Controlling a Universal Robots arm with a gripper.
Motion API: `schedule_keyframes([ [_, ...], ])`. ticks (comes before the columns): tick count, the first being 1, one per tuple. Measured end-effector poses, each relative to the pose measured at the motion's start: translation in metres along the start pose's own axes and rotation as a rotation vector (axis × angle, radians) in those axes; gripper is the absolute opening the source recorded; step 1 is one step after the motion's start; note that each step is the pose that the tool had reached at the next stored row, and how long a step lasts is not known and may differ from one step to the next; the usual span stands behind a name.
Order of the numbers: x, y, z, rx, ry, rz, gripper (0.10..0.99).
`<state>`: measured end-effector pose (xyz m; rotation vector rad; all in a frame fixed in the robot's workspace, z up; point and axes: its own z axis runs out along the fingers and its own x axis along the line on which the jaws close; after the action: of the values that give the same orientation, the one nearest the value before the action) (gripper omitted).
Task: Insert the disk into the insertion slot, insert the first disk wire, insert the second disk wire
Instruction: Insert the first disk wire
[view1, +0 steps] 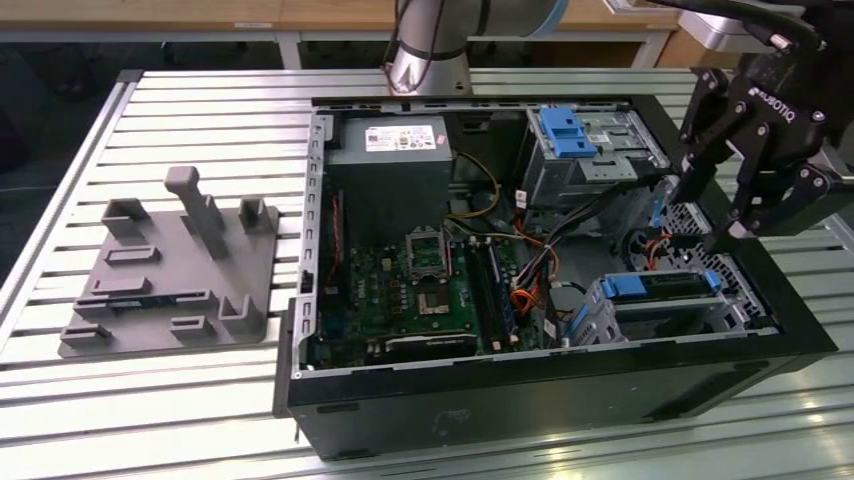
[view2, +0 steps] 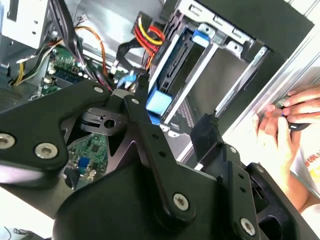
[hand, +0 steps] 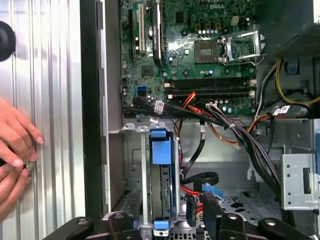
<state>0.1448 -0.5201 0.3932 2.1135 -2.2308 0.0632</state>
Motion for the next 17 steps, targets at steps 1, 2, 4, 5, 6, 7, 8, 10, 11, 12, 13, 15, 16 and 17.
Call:
schedule_keyframes([
  [1,-0.0013,-0.0013,0.0008,0.0,0.0058,0.0,0.616],
  [2,-0.0025,-0.0026,0.0016,0.0,0.0117,0.0,0.616],
  [4,-0.0051,-0.0053,0.0031,0.0,0.0238,0.0,0.616],
  [5,-0.0065,-0.0068,0.0037,0.0,0.0297,0.0,0.616],
  [6,-0.008,-0.0085,0.0043,0.0,0.0358,0.001,0.616],
  [7,-0.0099,-0.0102,0.0049,0.0,0.0404,0.001,0.616],
  [8,-0.0121,-0.0121,0.0055,-0.001,0.0439,0.001,0.616],
  [10,-0.0172,-0.0155,0.0062,-0.002,0.0469,0.001,0.616],
  [11,-0.0208,-0.0167,0.0065,-0.002,0.0473,0.001,0.616],
  [12,-0.0248,-0.0176,0.0066,-0.002,0.0474,0.0,0.616],
  [13,-0.0291,-0.0185,0.0067,-0.002,0.0474,0.0,0.616],
  [15,-0.037,-0.0198,0.0078,-0.002,0.0474,0.001,0.616],
  [16,-0.0385,-0.021,0.0091,-0.003,0.0475,0.0,0.616],
  [17,-0.0388,-0.0224,0.0104,-0.004,0.048,0.0,0.616],
])
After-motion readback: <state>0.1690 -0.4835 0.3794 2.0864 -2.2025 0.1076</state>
